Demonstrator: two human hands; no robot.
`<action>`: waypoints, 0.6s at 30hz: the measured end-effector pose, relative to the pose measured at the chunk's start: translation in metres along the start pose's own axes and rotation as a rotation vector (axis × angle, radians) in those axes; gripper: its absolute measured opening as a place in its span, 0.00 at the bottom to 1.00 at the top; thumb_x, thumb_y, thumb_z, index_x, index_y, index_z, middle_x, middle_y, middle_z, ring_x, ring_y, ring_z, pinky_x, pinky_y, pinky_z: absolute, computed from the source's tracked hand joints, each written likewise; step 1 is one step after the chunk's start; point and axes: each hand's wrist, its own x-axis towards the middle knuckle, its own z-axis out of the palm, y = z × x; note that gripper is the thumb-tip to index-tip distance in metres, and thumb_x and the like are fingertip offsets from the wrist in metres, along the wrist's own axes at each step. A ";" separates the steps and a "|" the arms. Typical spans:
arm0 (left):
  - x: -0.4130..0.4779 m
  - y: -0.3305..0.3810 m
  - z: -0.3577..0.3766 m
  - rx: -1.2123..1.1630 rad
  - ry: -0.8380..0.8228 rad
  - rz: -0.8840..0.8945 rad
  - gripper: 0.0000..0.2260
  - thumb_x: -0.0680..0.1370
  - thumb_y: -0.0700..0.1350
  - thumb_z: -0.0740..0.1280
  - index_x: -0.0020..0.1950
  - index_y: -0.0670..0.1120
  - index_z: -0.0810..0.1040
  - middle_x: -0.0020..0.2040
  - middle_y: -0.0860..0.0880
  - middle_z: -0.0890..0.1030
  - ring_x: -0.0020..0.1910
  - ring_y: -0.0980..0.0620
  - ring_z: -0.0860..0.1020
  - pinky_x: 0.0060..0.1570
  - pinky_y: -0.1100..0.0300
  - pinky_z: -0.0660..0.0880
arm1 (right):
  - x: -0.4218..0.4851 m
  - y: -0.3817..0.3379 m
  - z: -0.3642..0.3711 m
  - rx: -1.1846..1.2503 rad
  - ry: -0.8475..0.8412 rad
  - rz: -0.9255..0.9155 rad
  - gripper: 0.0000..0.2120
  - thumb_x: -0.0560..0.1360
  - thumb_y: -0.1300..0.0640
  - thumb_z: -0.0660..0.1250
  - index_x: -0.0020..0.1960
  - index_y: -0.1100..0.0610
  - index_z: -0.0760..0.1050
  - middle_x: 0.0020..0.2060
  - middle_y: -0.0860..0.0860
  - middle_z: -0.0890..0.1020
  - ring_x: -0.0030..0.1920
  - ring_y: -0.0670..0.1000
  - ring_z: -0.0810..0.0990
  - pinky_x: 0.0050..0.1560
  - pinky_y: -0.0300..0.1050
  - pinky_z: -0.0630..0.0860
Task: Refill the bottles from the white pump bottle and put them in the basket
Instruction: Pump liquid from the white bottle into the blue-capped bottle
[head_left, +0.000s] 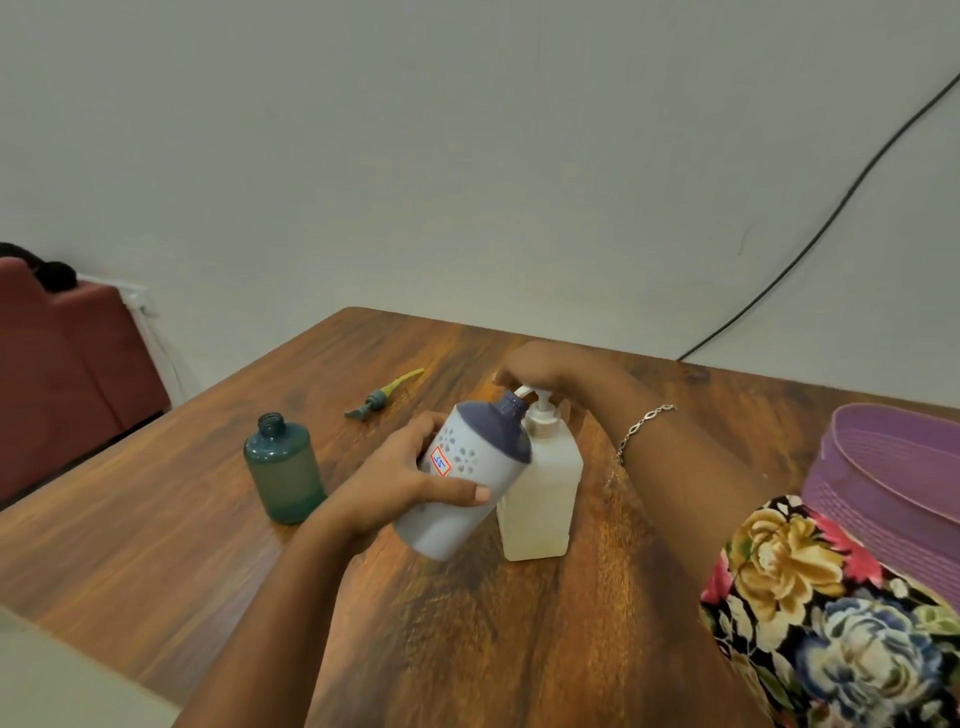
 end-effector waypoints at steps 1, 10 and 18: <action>0.001 0.000 -0.001 -0.007 0.002 0.003 0.38 0.54 0.57 0.76 0.62 0.51 0.70 0.55 0.48 0.79 0.51 0.50 0.80 0.50 0.52 0.80 | 0.001 -0.001 -0.001 -0.017 -0.005 -0.007 0.16 0.80 0.60 0.55 0.61 0.69 0.73 0.56 0.64 0.75 0.46 0.56 0.70 0.46 0.47 0.69; 0.001 -0.005 -0.005 -0.041 -0.024 0.047 0.35 0.54 0.57 0.75 0.59 0.50 0.73 0.50 0.50 0.81 0.47 0.50 0.82 0.46 0.55 0.80 | 0.005 -0.002 0.009 -0.103 -0.031 0.004 0.16 0.81 0.62 0.52 0.59 0.70 0.73 0.54 0.64 0.76 0.38 0.52 0.70 0.26 0.39 0.68; 0.015 -0.007 -0.006 -0.037 -0.081 0.078 0.36 0.54 0.59 0.75 0.60 0.50 0.73 0.52 0.47 0.81 0.48 0.48 0.81 0.47 0.51 0.80 | -0.004 -0.006 -0.007 0.124 -0.082 0.161 0.26 0.80 0.43 0.55 0.68 0.62 0.66 0.62 0.59 0.73 0.59 0.61 0.74 0.33 0.46 0.70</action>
